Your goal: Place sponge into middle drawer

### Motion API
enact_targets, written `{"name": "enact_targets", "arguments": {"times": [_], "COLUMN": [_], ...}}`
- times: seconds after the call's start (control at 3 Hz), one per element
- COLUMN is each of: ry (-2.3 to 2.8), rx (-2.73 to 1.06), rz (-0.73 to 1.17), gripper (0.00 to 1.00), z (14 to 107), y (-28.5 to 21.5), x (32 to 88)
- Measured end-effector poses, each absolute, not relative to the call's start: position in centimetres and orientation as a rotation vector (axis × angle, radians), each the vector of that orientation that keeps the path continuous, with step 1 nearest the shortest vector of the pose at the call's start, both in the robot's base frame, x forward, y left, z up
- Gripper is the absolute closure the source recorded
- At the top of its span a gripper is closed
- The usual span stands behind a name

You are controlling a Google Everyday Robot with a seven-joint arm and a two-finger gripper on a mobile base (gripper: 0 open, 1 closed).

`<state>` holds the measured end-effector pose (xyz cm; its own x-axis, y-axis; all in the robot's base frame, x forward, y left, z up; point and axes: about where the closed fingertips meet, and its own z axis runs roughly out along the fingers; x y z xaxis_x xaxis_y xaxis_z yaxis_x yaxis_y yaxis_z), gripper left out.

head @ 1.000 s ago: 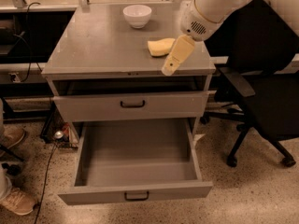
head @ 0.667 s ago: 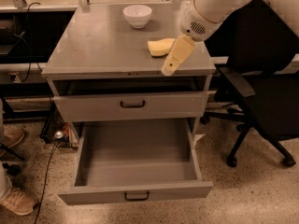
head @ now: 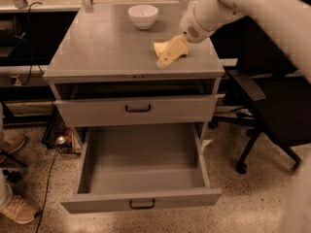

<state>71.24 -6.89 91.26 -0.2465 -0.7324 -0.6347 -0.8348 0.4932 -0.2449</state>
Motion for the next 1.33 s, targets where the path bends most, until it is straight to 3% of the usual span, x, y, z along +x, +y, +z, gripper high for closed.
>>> {"name": "enact_targets", "arguments": {"times": [0.67,1.33], "ry": [2.031,2.189], "rx": [-1.095,-1.017], "rz": [0.246,0.196], "gripper": [0.0,0.0], "z": [88.1,84.7], "y": [-4.0,-4.5], "x": [82.3,84.6]}}
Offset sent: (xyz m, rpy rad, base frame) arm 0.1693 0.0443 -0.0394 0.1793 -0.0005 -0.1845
